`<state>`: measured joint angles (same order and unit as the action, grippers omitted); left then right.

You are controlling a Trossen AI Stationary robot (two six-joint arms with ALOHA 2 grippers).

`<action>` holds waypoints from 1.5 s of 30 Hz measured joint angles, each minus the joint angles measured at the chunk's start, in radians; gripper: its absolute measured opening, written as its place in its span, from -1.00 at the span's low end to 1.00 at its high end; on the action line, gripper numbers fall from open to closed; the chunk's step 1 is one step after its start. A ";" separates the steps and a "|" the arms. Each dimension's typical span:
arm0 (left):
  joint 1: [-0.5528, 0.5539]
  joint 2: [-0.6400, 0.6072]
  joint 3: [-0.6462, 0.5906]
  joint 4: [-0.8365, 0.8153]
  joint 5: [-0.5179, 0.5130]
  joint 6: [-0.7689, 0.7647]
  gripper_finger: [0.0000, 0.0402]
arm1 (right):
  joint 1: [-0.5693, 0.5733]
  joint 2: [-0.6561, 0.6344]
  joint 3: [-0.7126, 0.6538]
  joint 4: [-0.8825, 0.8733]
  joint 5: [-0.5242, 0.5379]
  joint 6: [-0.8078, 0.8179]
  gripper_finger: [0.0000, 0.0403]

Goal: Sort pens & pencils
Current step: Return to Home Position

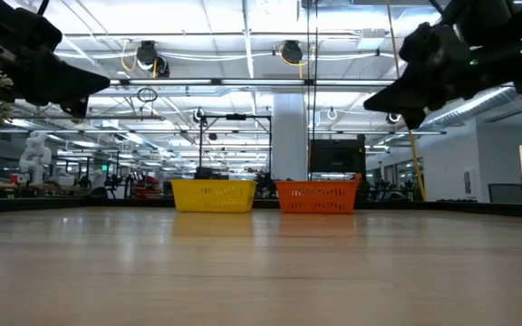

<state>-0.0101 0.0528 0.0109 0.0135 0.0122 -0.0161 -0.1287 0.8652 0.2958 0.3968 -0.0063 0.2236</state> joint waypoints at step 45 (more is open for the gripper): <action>0.000 0.006 0.000 0.013 -0.021 0.008 -0.87 | 0.019 -0.714 -0.280 -0.359 -0.071 -0.068 -1.00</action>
<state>-0.0101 0.0586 0.0109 0.0267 -0.0091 -0.0082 -0.1093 0.1509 0.0158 0.0380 -0.0776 0.1558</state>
